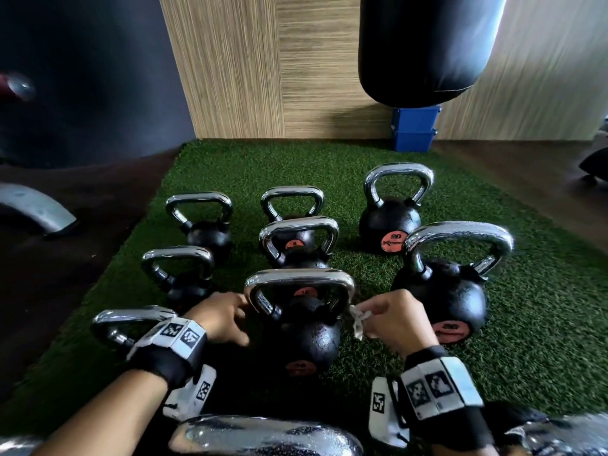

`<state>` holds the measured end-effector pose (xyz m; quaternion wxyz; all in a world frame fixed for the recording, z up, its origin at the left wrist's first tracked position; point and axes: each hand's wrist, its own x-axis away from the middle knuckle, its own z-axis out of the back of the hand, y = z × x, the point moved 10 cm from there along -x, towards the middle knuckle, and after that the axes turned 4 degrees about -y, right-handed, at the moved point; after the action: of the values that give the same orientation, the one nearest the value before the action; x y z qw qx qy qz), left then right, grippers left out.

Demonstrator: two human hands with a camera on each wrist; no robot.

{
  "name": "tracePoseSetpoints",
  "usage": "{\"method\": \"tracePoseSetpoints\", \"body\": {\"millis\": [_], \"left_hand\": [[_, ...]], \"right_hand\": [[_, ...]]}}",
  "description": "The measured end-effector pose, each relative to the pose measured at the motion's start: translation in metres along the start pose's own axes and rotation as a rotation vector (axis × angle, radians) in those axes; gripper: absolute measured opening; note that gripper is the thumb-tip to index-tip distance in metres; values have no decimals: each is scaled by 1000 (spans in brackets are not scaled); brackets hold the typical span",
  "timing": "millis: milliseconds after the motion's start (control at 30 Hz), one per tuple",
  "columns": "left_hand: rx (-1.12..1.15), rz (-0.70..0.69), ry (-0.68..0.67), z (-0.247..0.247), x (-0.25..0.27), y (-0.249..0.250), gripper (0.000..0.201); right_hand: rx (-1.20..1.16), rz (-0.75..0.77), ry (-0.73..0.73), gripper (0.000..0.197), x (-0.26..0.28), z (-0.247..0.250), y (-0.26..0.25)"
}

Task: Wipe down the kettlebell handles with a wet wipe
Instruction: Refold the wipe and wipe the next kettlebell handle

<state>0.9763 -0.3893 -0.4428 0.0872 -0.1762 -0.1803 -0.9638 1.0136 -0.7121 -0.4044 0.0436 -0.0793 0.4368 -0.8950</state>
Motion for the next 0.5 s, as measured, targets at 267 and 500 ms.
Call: {"method": "tracePoseSetpoints", "body": {"millis": [267, 500], "left_hand": [[579, -503, 332, 138, 76, 94, 30], [879, -543, -6, 117, 79, 145, 40]], "right_hand": [[-235, 538, -72, 33, 36, 37, -130], [-288, 634, 69, 40, 39, 39, -160]]}}
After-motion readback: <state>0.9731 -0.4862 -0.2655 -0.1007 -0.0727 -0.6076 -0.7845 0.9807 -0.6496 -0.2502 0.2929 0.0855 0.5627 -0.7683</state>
